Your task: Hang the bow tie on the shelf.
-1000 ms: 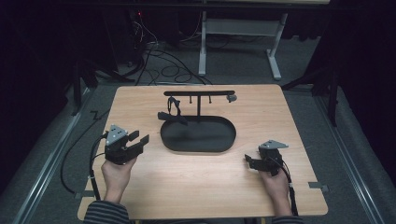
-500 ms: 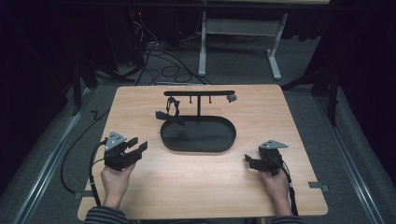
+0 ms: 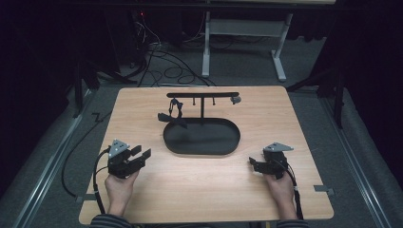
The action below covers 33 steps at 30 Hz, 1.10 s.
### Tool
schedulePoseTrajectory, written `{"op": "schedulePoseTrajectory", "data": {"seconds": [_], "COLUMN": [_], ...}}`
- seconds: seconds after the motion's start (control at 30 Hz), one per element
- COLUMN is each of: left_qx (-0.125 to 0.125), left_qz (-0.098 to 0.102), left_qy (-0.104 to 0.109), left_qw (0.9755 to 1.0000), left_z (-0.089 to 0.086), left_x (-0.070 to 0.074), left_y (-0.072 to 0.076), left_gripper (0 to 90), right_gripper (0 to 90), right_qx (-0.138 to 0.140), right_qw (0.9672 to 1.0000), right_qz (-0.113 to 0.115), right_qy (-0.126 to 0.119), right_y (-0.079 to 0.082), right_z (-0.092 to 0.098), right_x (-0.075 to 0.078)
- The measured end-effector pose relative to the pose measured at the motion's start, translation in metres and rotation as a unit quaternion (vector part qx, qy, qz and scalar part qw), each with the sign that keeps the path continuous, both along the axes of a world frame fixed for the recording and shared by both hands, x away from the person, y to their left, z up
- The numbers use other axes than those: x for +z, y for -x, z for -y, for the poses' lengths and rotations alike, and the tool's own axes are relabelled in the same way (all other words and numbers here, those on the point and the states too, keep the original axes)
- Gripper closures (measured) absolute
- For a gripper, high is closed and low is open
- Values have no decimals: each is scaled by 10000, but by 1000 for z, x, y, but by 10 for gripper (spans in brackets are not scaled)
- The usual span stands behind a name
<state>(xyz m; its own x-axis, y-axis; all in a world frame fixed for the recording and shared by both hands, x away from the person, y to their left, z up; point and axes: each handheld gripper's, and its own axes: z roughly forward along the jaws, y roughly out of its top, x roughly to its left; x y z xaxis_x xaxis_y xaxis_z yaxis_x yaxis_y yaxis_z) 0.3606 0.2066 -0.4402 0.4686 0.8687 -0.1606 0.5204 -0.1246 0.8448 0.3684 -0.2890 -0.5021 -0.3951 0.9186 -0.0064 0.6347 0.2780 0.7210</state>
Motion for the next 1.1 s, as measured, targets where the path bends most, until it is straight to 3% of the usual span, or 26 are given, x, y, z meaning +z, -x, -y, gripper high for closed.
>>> {"op": "schedulePoseTrajectory", "data": {"seconds": [1.1], "left_qx": [4], "left_qz": [-418], "left_qy": [-115], "left_qw": [9991], "left_z": [9], "left_x": [-36], "left_y": [-3], "left_gripper": [535], "right_gripper": [312], "right_qx": [5], "right_qw": [10000], "right_qz": [4], "right_qy": [4], "right_y": [0], "right_z": [0], "right_x": [0]}}
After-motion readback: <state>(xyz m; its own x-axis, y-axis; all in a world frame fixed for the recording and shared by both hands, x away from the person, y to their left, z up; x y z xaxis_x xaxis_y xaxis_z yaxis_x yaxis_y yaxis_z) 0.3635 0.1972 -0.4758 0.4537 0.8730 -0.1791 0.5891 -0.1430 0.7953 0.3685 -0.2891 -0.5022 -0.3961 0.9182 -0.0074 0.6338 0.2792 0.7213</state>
